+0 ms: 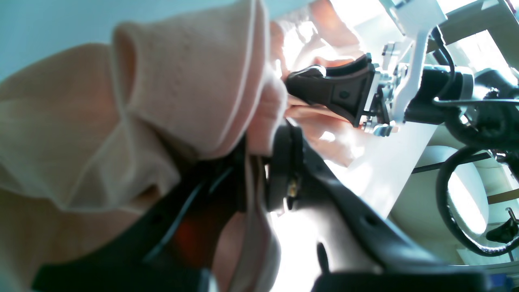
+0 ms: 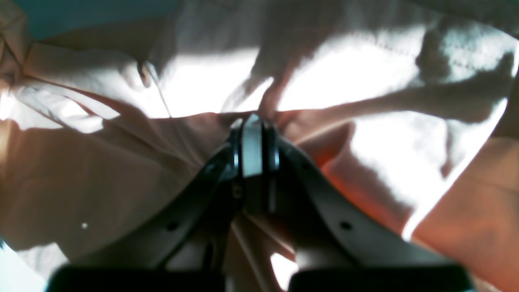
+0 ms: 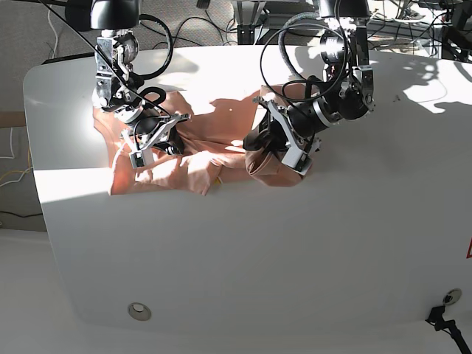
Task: Fold the T-shirt properly
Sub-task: 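Carry the shirt end with the left gripper toward the right gripper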
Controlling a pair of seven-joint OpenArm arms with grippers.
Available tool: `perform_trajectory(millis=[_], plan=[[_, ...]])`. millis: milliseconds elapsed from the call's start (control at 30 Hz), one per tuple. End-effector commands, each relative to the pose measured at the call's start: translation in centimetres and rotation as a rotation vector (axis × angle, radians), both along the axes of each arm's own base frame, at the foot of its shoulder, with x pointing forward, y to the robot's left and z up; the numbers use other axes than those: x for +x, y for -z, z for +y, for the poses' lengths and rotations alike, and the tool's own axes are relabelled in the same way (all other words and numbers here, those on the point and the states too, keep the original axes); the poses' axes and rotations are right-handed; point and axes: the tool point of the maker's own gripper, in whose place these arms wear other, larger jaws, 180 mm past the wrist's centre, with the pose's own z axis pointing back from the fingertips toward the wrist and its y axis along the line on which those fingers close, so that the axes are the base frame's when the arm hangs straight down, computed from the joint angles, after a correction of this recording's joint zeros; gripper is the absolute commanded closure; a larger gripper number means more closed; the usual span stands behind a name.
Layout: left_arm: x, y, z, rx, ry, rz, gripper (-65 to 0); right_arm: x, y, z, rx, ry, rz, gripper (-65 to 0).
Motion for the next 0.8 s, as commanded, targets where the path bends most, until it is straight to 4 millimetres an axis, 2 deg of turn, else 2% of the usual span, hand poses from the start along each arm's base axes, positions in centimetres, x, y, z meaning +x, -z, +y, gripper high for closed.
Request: perform_trajectory(millis=[0,67,167,233,333,400,467,633,733,767], plan=[[0.6,-1.4,-0.7,-0.041,0.009,-0.043,-5.4,-1.0,1.2,-0.5,-0.055,-0.023,0.063,0.0],[0.4,-1.3,-1.0,-0.044,0.019,-0.04,-14.8,-1.0,1.2,-0.5,-0.055,-0.023,0.063,0.0],[0.0,-1.6,-2.1,-0.05,0.054,-0.045,-32.8,-1.0,1.2,-0.4,-0.052,-0.022,0.061,0.0],[0.0,-2.2,-3.1,-0.055,0.084,-0.063,-40.9,-1.0,1.2,-0.4,-0.051,-0.022,0.061,0.0],[-0.5,-4.8,-5.5,-0.085,0.175,-0.137,-42.6,-1.0,1.2,-0.4,-0.049,-0.022,0.061,0.0],[-0.3,-6.1,-5.3,-0.069,0.208,-0.192,-42.6,-1.0,1.2,-0.4,-0.051,-0.022,0.061,0.0],[0.1,-6.7,-4.3,-0.04,0.197,-0.224,-42.6,-1.0,1.2,-0.4,-0.049,-0.022,0.061,0.0],[1.9,-4.7,3.0,0.116,0.089,-0.235,-42.6,-0.9,1.0,-0.3,-0.048,-0.022,0.057,0.0],[1.2,-2.5,6.4,0.255,0.078,-0.237,-41.6,-0.6,0.8,-0.3,-0.047,-0.02,0.05,0.0],[0.8,-1.9,7.1,0.282,0.073,-0.237,-38.3,-0.5,0.7,-0.3,-0.047,-0.02,0.047,0.0]])
